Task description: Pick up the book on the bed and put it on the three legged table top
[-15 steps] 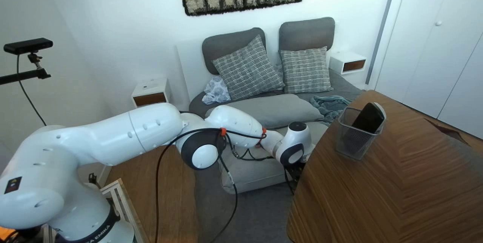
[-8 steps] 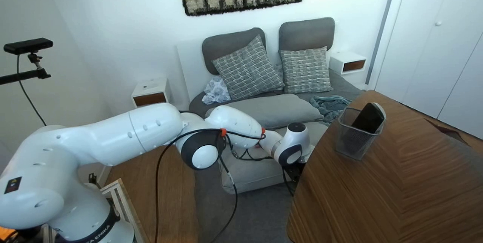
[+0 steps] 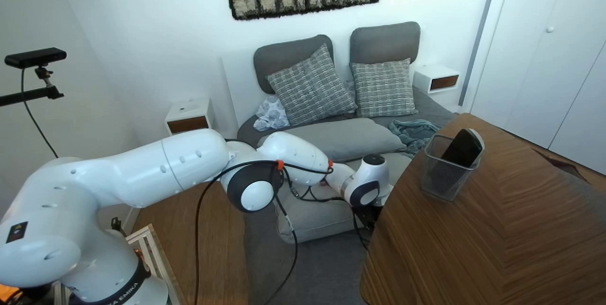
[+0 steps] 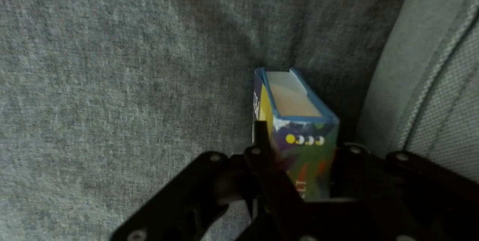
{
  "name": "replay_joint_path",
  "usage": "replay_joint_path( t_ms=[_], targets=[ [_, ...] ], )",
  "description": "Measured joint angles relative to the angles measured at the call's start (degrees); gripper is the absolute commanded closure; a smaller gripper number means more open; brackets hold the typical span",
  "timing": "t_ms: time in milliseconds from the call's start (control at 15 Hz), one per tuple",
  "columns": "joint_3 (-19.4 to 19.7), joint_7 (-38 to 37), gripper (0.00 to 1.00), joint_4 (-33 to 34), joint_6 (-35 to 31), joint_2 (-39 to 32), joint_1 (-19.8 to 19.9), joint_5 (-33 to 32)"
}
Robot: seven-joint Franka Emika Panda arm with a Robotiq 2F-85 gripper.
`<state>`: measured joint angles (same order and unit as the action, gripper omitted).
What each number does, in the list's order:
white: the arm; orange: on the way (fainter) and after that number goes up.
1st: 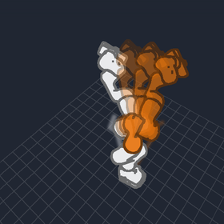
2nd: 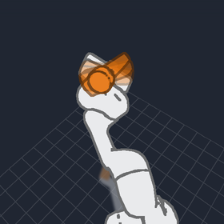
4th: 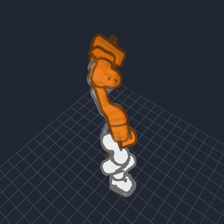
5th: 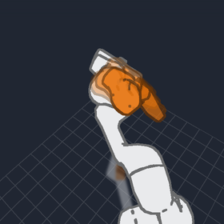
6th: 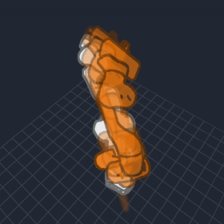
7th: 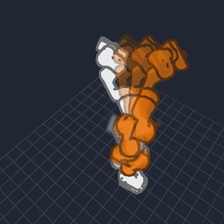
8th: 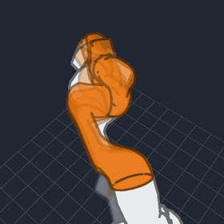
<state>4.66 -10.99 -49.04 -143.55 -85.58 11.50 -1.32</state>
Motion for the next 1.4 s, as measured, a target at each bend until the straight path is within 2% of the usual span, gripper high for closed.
replay_joint_path(
  t_ms=[400, 933, 1133, 1400],
  targets=[
    [2.70, -0.10, 0.90, 5.29, 5.72, 1.32, -2.44, -0.55],
    [9.43, -1.65, 0.90, 5.06, 7.02, 8.67, -8.73, -5.54],
    [11.42, -1.76, 0.90, 4.52, 5.37, 10.21, -10.72, -7.43],
    [15.09, -1.82, 0.90, 4.10, -0.37, 12.51, -14.44, -11.08]
  ],
)
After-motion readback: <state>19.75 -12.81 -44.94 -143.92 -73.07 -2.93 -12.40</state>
